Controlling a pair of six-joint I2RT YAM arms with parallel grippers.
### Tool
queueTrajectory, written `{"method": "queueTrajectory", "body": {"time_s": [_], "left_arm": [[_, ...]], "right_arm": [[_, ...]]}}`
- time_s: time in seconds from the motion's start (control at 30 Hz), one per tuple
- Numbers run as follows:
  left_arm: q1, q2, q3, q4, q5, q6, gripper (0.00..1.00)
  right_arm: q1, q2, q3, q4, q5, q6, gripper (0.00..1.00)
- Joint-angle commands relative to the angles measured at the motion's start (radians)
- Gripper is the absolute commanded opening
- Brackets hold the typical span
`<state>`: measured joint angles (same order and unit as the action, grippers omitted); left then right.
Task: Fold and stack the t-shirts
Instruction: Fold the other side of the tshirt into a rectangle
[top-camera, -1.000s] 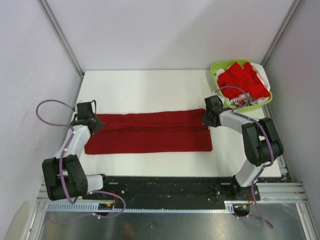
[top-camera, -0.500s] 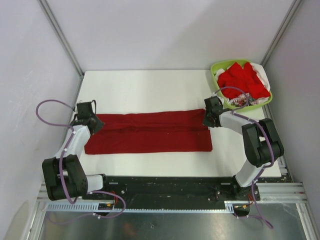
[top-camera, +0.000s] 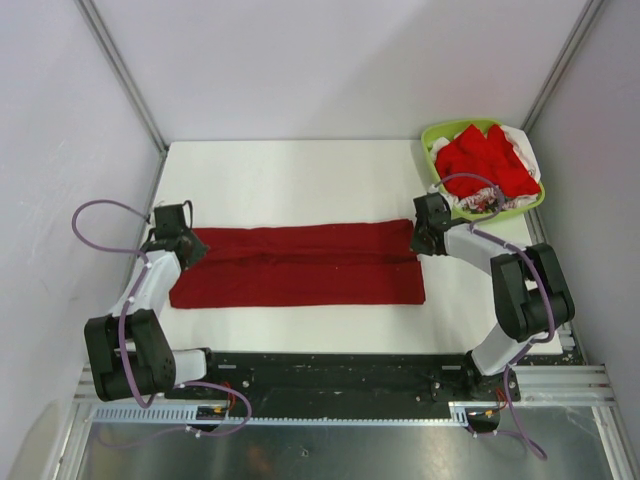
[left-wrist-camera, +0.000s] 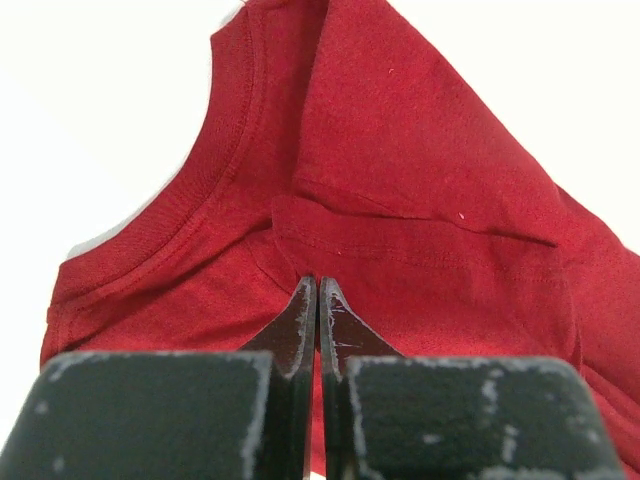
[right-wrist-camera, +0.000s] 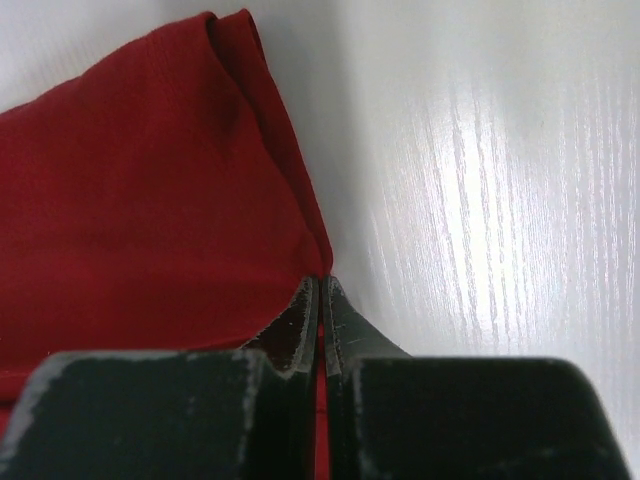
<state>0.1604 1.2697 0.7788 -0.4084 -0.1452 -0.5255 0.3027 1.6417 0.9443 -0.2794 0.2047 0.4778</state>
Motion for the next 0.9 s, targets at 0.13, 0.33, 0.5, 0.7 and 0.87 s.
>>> {"method": "queueTrajectory", "body": {"time_s": [0.13, 0.33, 0.5, 0.7, 0.87], "left_arm": [[0.006, -0.001, -0.012, 0.020, 0.003, -0.024, 0.00], [0.003, -0.008, -0.017, 0.018, 0.037, -0.012, 0.04], [0.004, -0.047, -0.037, 0.016, 0.067, -0.017, 0.58], [0.003, -0.089, 0.009, -0.012, 0.063, -0.006, 0.63], [-0.014, 0.011, 0.047, 0.000, 0.098, -0.025, 0.53]], "right_arm": [[-0.002, -0.015, -0.020, -0.005, 0.021, -0.001, 0.14], [0.002, -0.098, -0.011, -0.009, 0.035, -0.018, 0.42], [0.040, -0.149, 0.002, 0.025, 0.002, -0.024, 0.46], [0.150, -0.094, 0.001, 0.206, -0.127, -0.003, 0.44], [0.267, 0.022, 0.045, 0.366, -0.189, 0.003, 0.42]]}}
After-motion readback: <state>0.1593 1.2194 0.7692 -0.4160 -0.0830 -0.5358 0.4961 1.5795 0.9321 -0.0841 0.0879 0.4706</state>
